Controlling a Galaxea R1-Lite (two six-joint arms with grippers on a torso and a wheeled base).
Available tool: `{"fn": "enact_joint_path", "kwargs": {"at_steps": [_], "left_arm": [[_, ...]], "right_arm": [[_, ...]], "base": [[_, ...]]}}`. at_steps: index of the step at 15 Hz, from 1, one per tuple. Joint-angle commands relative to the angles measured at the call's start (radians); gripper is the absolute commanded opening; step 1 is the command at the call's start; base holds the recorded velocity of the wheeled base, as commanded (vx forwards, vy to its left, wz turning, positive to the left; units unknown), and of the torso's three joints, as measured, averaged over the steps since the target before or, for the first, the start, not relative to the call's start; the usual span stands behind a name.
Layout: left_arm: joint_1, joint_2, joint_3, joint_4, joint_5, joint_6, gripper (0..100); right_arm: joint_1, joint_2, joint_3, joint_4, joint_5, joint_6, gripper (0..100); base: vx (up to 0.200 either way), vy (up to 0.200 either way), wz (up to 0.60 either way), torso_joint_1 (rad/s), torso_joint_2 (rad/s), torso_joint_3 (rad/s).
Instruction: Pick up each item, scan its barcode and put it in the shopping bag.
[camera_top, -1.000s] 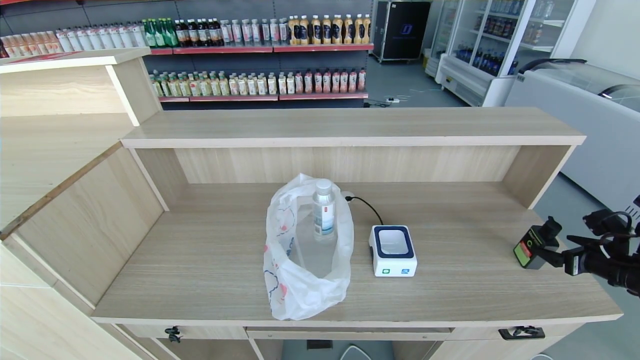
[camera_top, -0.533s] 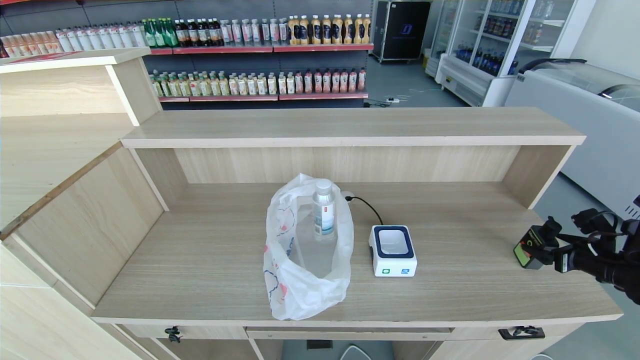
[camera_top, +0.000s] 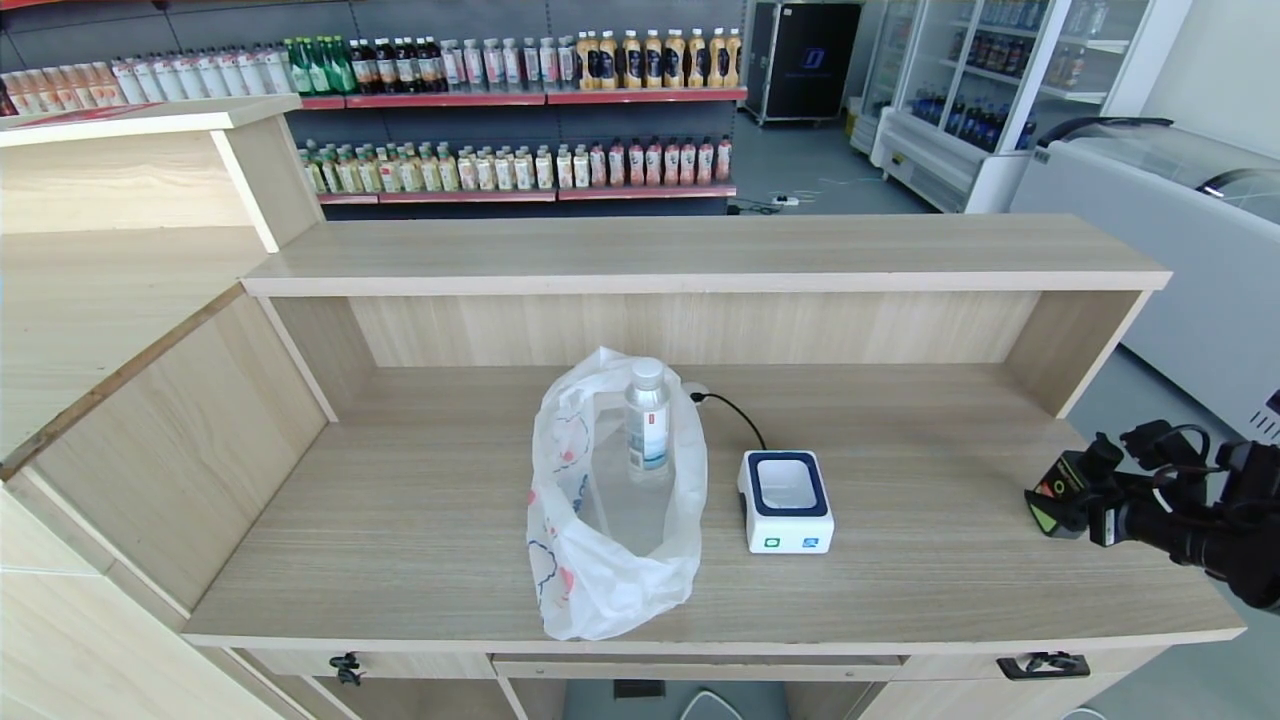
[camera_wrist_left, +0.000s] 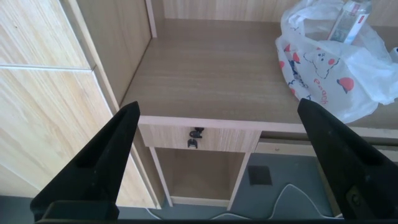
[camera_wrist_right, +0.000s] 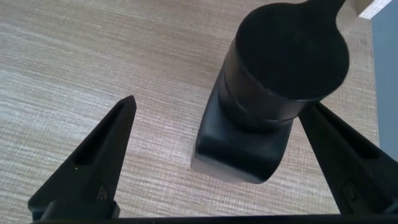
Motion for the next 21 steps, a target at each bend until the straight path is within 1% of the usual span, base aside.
{"fn": "enact_joint_path", "kwargs": {"at_steps": [1,8,9,15,18,19,20,21], "left_arm": [[0.0,0.0,0.0,0.0,0.0,0.0,100],[0.0,0.0,0.0,0.0,0.0,0.0,100],[0.0,0.0,0.0,0.0,0.0,0.0,100],[0.0,0.0,0.0,0.0,0.0,0.0,100],[0.0,0.0,0.0,0.0,0.0,0.0,100],[0.0,0.0,0.0,0.0,0.0,0.0,100],[0.0,0.0,0.0,0.0,0.0,0.0,100],[0.0,0.0,0.0,0.0,0.0,0.0,100]], "right_arm": [[0.002,0.01,-0.012,0.0,0.001,-0.001,100],[0.012,0.03,-0.025,0.0,0.001,0.001,100],[0.013,0.03,-0.025,0.0,0.001,0.001,0],[0.013,0.038,-0.033,-0.002,0.001,-0.001,0],[0.016,0.006,-0.035,-0.057,0.001,-0.017,0],[0.03,-0.05,-0.021,-0.086,0.001,-0.039,0],[0.047,-0.185,0.021,-0.083,0.001,-0.1,0],[0.061,-0.252,0.051,-0.082,0.002,-0.132,0]], "base": [[0.0,0.0,0.0,0.0,0.0,0.0],[0.0,0.0,0.0,0.0,0.0,0.0],[0.0,0.0,0.0,0.0,0.0,0.0],[0.0,0.0,0.0,0.0,0.0,0.0],[0.0,0.0,0.0,0.0,0.0,0.0],[0.0,0.0,0.0,0.0,0.0,0.0],[0.0,0.0,0.0,0.0,0.0,0.0],[0.0,0.0,0.0,0.0,0.0,0.0]]}}
